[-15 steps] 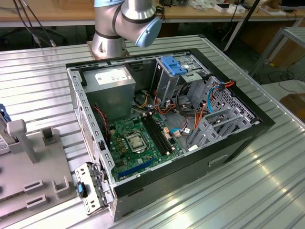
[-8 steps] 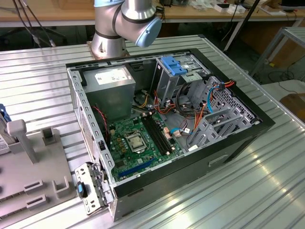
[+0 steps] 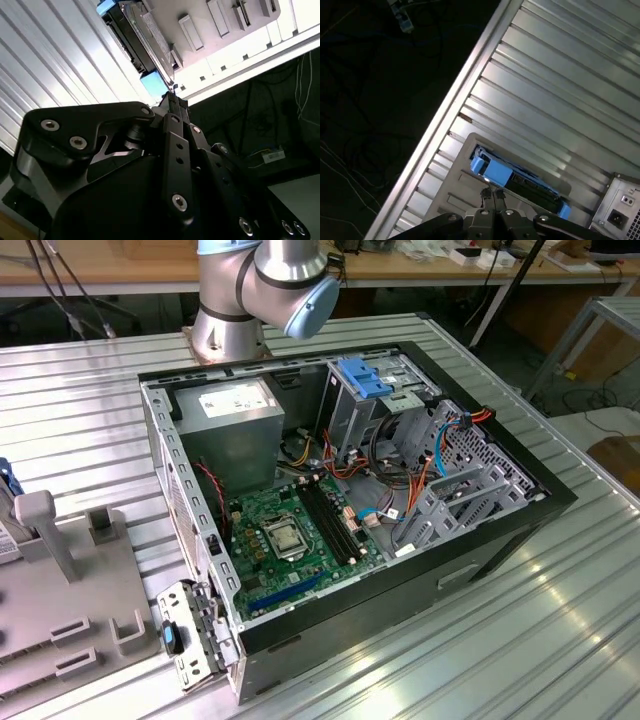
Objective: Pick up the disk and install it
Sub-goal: 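Pick up the disk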
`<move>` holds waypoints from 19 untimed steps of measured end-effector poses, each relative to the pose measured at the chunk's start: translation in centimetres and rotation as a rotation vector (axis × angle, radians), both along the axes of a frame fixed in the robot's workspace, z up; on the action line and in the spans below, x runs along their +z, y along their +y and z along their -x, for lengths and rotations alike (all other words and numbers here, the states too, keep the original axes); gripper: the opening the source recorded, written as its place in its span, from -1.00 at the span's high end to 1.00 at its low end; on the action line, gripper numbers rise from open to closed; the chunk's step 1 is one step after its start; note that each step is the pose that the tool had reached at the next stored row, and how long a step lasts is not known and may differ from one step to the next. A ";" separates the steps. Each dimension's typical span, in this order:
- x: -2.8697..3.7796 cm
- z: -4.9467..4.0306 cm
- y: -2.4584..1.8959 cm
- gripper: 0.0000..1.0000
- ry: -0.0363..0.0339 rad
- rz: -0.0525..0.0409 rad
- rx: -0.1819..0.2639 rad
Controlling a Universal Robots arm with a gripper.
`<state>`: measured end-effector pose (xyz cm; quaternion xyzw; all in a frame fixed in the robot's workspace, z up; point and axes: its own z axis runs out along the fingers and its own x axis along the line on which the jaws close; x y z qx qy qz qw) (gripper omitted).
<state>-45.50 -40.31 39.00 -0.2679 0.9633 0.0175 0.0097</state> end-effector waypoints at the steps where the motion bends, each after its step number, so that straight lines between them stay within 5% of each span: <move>1: 0.00 0.00 0.00 0.79 0.0000 0.0015 0.029; 19: -0.15 0.00 0.00 0.79 -0.0009 0.0154 0.460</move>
